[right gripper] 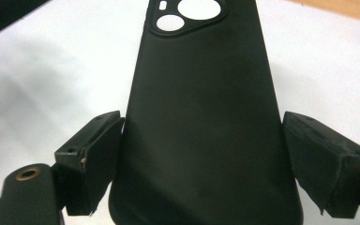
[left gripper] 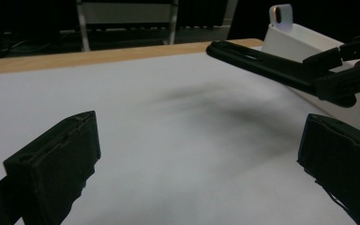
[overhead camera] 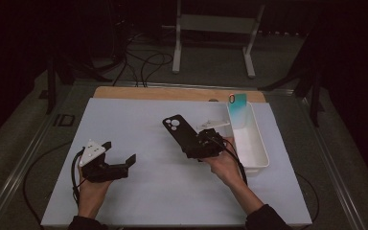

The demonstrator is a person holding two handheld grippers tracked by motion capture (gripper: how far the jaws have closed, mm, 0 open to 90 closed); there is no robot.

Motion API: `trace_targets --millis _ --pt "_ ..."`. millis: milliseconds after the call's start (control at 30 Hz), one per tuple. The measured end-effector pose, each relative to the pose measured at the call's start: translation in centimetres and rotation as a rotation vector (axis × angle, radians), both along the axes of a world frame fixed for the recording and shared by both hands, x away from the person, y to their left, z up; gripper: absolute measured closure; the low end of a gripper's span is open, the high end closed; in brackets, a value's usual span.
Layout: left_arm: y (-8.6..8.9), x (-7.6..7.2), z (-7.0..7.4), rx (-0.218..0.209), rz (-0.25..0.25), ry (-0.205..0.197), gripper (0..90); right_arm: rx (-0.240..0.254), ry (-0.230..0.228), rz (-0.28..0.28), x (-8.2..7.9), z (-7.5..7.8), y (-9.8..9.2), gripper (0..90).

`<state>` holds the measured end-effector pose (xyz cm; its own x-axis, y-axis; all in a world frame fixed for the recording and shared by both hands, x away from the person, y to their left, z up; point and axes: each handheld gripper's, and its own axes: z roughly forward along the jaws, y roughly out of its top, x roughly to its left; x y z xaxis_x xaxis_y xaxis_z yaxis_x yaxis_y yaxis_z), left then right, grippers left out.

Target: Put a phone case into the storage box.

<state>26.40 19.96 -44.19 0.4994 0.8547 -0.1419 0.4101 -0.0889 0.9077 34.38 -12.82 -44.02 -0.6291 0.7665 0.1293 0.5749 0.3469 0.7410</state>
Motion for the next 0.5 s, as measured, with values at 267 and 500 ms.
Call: trace_targets --millis 267,500 --pt "-2.2 1.4 0.8 0.022 -0.039 -0.004 0.0 0.023 -0.032 0.022 -0.6 0.6 0.4 14.9" --pt "-3.8 2.5 1.1 0.029 -0.069 0.005 0.0 0.048 -0.059 0.056 -1.2 1.1 0.9 14.9"
